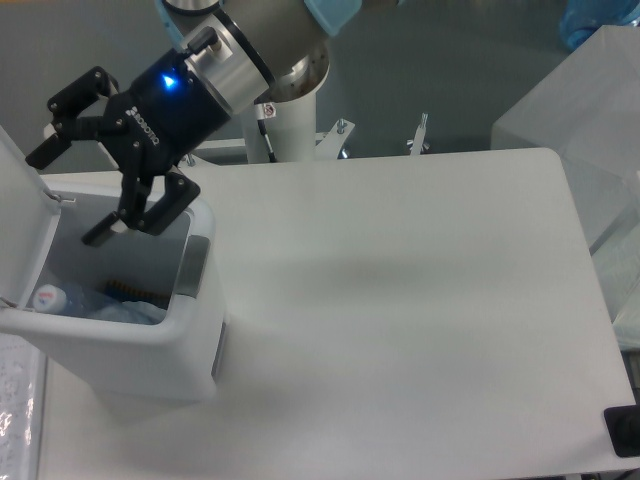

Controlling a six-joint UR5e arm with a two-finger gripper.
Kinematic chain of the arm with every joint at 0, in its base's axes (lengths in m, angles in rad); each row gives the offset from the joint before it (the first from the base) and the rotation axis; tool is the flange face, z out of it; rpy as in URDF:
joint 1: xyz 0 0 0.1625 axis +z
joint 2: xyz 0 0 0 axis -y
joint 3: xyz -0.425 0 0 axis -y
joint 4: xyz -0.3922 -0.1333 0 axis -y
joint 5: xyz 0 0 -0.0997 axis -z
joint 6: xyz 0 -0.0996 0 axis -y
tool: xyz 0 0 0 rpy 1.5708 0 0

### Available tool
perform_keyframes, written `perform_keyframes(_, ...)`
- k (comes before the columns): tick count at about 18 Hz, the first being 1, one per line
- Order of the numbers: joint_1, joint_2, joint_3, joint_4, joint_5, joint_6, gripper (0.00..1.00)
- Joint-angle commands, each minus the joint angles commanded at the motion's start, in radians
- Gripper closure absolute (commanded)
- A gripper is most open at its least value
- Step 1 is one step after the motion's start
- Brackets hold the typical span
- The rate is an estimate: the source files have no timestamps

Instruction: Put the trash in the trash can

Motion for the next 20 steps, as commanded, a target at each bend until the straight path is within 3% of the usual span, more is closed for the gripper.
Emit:
perform_keyframes(4, 0.093, -0.035, 0.034, 0.0, 0.0, 0.0, 0.0)
perform_keyframes(12, 0.249, -0.178, 0.123, 0.002, 0.015, 0.014, 0.0)
perform_keyframes(20, 0.27, -0.253, 0.15, 0.0, 0.426, 0.084, 0.0)
